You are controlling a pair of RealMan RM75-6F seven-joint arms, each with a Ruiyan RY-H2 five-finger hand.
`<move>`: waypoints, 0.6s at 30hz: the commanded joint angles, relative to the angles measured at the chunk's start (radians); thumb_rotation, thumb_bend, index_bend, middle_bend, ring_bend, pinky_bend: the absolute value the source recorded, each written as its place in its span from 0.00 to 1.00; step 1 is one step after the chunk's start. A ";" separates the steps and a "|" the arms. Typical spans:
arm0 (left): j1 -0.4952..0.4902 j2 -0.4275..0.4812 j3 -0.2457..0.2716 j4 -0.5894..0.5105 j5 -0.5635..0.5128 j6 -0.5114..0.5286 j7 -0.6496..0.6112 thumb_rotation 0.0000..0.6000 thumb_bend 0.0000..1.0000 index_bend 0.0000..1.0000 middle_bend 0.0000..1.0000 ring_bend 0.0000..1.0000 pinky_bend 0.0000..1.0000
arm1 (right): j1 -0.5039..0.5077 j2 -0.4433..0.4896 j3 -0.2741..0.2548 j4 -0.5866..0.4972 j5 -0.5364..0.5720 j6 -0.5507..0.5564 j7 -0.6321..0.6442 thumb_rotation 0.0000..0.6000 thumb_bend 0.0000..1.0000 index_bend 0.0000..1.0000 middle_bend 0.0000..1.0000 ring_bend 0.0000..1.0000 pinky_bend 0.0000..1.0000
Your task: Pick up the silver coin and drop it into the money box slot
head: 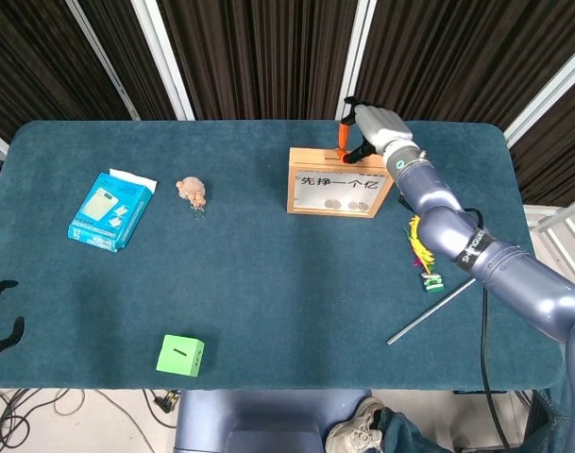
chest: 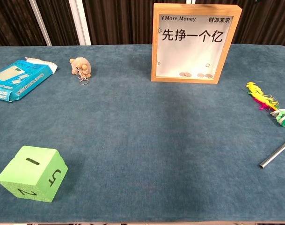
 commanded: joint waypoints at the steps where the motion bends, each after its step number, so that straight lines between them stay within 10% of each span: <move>1: 0.000 0.000 0.000 0.000 0.000 0.000 -0.001 1.00 0.42 0.24 0.02 0.04 0.10 | 0.007 -0.005 -0.021 0.016 -0.025 -0.018 0.038 1.00 0.61 0.67 0.02 0.00 0.00; 18: -0.001 0.001 0.001 -0.001 -0.004 0.000 0.001 1.00 0.42 0.24 0.02 0.04 0.10 | 0.029 -0.030 -0.099 0.073 -0.113 -0.046 0.197 1.00 0.61 0.67 0.02 0.00 0.00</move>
